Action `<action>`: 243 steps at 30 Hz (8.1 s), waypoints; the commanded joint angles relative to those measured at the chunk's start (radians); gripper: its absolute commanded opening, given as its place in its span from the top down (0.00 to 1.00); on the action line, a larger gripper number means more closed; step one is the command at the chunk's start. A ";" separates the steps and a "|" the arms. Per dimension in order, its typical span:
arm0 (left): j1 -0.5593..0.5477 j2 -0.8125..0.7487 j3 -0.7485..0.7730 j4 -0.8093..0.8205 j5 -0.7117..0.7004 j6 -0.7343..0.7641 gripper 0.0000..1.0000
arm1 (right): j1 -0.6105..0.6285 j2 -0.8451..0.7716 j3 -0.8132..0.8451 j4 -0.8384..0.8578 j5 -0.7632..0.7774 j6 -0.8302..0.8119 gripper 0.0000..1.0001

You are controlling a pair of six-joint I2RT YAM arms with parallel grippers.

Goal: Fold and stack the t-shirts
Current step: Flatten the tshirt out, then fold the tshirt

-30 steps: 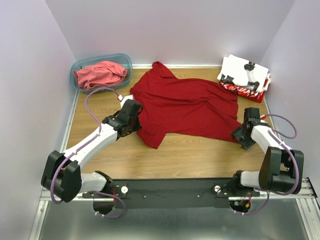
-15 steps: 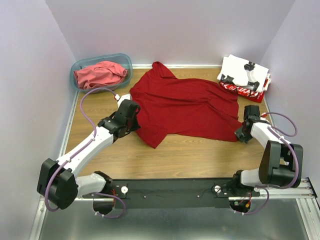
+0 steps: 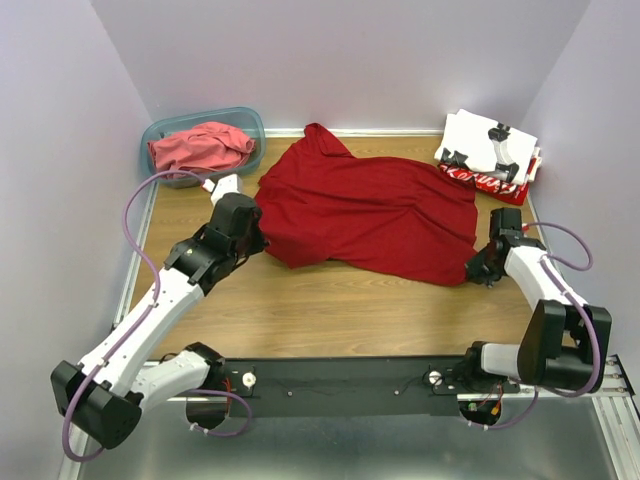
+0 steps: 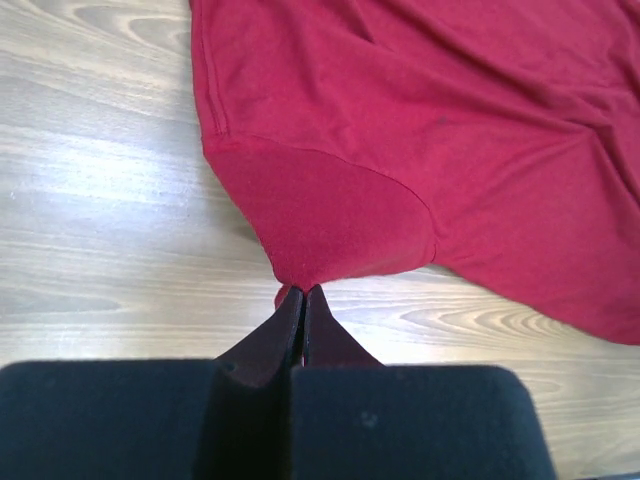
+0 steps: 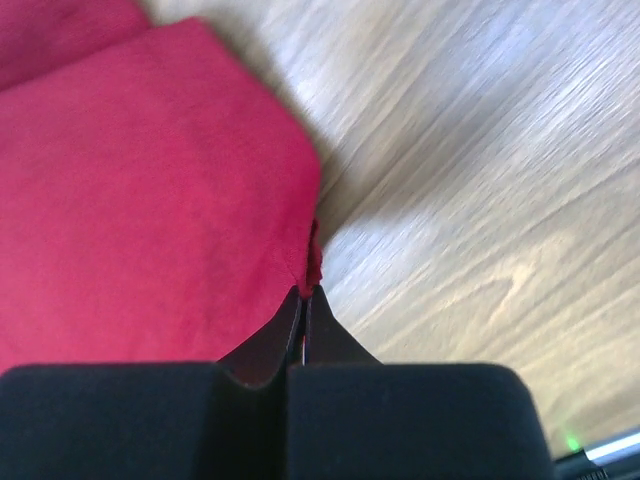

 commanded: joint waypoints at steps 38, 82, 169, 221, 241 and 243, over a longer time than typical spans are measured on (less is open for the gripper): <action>0.039 0.059 0.095 0.067 0.131 0.064 1.00 | 0.080 -0.061 0.222 -0.303 -0.085 -0.108 0.99; 0.349 0.683 0.469 0.268 0.402 0.248 1.00 | -0.004 0.459 0.591 -0.217 0.035 -0.222 1.00; 0.481 0.643 -0.053 0.457 0.371 0.250 0.34 | -0.142 0.335 0.196 0.059 -0.149 -0.260 0.49; 0.517 0.196 -0.180 0.204 0.253 0.191 1.00 | -0.144 -0.053 0.182 -0.359 -0.198 -0.274 1.00; 0.553 -0.024 -0.131 0.068 0.208 0.219 0.13 | -0.144 -0.145 0.229 -0.410 -0.209 -0.320 0.23; 0.539 -0.027 -0.154 0.099 0.244 0.184 0.14 | -0.145 -0.141 0.222 -0.389 -0.224 -0.329 0.23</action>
